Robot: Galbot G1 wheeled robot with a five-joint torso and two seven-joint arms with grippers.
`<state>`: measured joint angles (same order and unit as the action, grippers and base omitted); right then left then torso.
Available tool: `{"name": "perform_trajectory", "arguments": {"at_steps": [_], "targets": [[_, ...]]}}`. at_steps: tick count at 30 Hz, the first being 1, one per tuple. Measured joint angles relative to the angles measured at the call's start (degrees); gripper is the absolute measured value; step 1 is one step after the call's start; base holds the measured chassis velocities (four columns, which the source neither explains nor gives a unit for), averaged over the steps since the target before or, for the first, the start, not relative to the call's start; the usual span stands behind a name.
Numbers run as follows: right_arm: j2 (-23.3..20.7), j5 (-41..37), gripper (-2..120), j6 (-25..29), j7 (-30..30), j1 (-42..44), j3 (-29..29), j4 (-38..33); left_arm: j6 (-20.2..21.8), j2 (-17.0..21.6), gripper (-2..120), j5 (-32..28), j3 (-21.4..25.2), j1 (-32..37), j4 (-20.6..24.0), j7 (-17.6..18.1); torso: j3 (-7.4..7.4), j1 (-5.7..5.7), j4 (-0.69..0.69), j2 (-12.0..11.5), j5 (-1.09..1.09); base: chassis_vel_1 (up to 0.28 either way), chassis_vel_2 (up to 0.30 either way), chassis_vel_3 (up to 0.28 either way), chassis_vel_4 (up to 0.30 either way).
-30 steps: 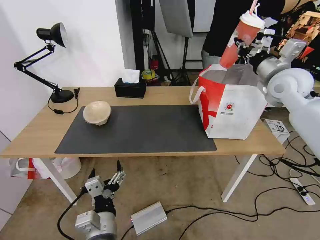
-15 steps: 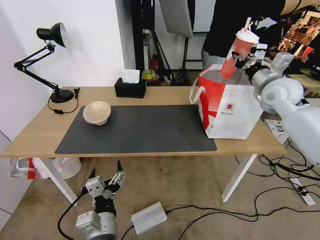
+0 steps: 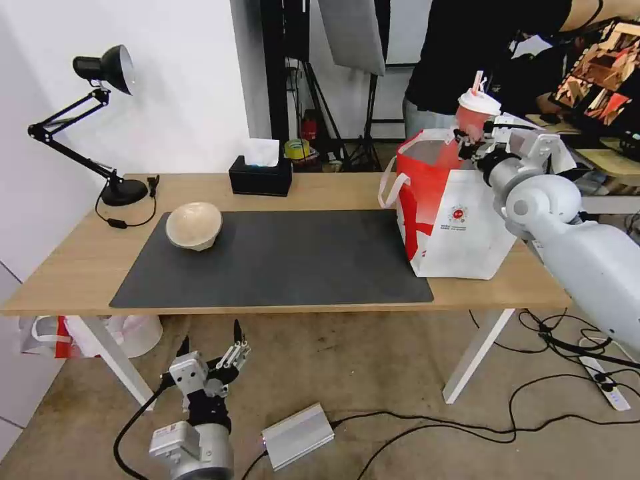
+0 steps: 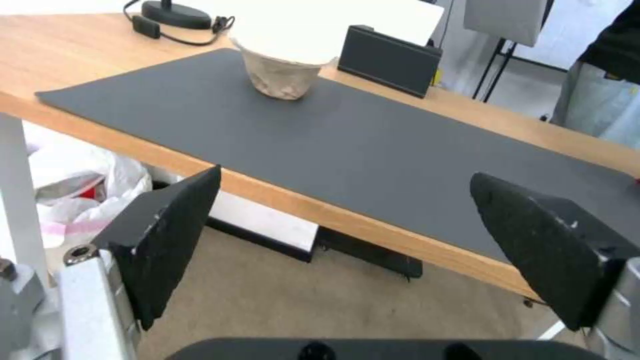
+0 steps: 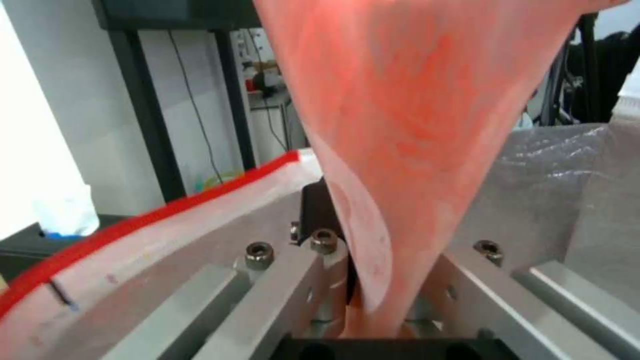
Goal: Pick up the trash from the table and place it into the takeout bag.
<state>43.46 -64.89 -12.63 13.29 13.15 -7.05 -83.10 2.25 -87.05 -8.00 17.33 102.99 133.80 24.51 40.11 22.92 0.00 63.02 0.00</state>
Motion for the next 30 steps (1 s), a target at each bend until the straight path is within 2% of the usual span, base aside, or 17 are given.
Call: {"name": "perform_trajectory", "arguments": {"at_steps": [11,15,16,18,20,23,25,29,30], "targets": [[1.0,0.0,5,0.0,1.3,0.4,-0.8,-0.3,0.0,0.0,100,0.0,-0.3,0.4,0.3,-0.1,0.00,0.00,0.00,0.0,0.00,0.000,0.000,0.000,0.000],[0.7,-0.4,19,0.0,1.3,0.7,-0.6,-1.4,0.0,-0.1,100,0.0,-0.2,0.4,0.4,-0.1,0.00,0.00,0.00,0.0,0.00,0.000,0.000,0.000,0.000],[0.7,-0.4,19,0.0,1.3,0.7,-0.6,-1.4,0.0,-0.1,100,0.0,-0.2,0.4,0.4,-0.1,0.00,0.00,0.00,0.0,0.00,0.000,0.000,0.000,0.000],[0.6,-0.4,31,-0.1,1.4,1.3,-0.4,-2.2,0.0,-0.3,100,0.0,-0.2,0.4,0.5,-0.1,0.00,0.00,0.00,0.0,0.00,0.000,0.000,0.000,0.000],[0.6,-0.3,35,-0.1,1.5,1.6,-0.3,-2.6,0.0,-0.3,100,0.0,-0.3,0.4,0.5,-0.1,0.00,0.00,0.00,0.0,0.00,0.000,0.000,0.000,0.000],[0.8,0.5,50,-0.4,1.6,2.6,0.4,-3.8,0.0,-0.4,100,0.2,0.0,0.4,0.6,-0.1,0.00,0.00,0.00,0.0,0.00,0.000,0.000,0.000,0.000],[0.9,0.8,53,-0.4,1.5,2.7,0.6,-4.0,0.0,-0.4,100,0.2,0.1,0.4,0.7,-0.2,0.00,0.00,0.00,0.0,0.00,0.000,0.000,0.000,0.000],[0.9,1.0,71,-0.9,1.4,2.9,0.7,-4.4,0.0,-0.3,100,0.2,0.6,0.4,1.1,-0.2,0.00,0.00,0.00,0.0,0.00,0.000,0.000,0.000,0.000],[0.9,1.0,71,-0.9,1.4,2.9,0.7,-4.4,0.0,-0.3,100,0.2,0.6,0.4,1.1,-0.2,0.00,0.00,0.00,0.0,0.00,0.000,0.000,0.000,0.000]]}}
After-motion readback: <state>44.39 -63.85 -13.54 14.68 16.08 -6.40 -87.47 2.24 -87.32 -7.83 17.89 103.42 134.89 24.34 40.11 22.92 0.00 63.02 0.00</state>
